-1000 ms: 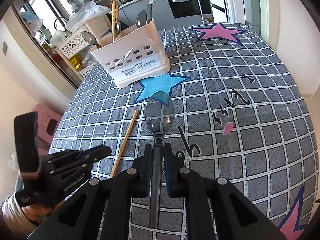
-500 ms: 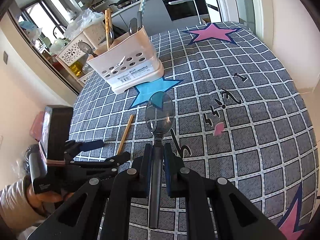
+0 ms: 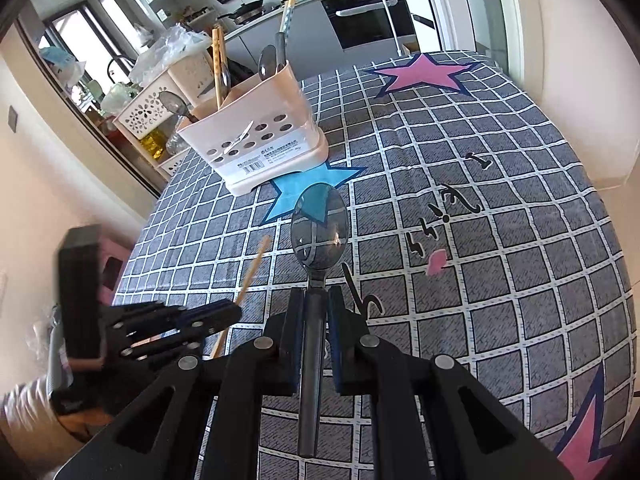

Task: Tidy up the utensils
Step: 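Carry the chopstick and black spoon up over the white caddy with both tools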

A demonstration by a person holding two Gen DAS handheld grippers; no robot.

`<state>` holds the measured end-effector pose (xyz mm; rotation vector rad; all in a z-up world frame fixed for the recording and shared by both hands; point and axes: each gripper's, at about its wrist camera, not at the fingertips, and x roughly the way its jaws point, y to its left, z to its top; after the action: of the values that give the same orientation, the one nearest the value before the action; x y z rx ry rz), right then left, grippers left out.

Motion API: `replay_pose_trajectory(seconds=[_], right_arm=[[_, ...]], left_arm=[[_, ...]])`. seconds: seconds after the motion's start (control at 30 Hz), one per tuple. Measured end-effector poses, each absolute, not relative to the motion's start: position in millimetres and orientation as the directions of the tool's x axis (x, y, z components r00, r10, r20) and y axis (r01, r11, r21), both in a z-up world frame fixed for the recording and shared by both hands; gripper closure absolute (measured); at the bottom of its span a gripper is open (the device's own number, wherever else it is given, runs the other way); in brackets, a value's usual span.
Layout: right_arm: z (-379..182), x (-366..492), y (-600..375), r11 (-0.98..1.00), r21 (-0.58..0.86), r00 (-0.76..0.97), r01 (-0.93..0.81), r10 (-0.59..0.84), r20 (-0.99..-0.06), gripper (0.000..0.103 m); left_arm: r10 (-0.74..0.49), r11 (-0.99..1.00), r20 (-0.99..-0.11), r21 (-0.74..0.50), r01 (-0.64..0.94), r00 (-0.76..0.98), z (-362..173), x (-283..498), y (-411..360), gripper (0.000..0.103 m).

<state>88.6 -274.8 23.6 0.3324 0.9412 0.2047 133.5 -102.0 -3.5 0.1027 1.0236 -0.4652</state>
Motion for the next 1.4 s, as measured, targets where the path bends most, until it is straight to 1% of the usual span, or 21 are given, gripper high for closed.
replay_pose_trajectory(seconds=[0.2, 0.73, 1.13, 1.4], right_arm=[[30, 87, -272, 0.930, 0.365, 0.597, -0.032, 0.311, -0.740, 0.091], [59, 94, -251, 0.942, 0.328, 0.627, -0.075, 0.300, -0.719, 0.091], [88, 117, -240, 0.939, 0.322, 0.658, -0.121, 0.319, -0.682, 0.091], [108, 145, -237, 0.938, 0.318, 0.690, -0.139, 0.322, -0.648, 0.091]], left_arm=[[-0.364, 0.903, -0.783, -0.163, 0.398, 0.505, 19, 120, -89, 0.065], [-0.435, 0.890, -0.686, -0.226, 0.397, 0.584, 55, 115, -70, 0.065], [-0.445, 0.893, -0.591, -0.240, 0.380, 0.673, 100, 134, -48, 0.065], [-0.430, 0.903, -0.525, -0.242, 0.355, 0.735, 132, 163, -36, 0.066]])
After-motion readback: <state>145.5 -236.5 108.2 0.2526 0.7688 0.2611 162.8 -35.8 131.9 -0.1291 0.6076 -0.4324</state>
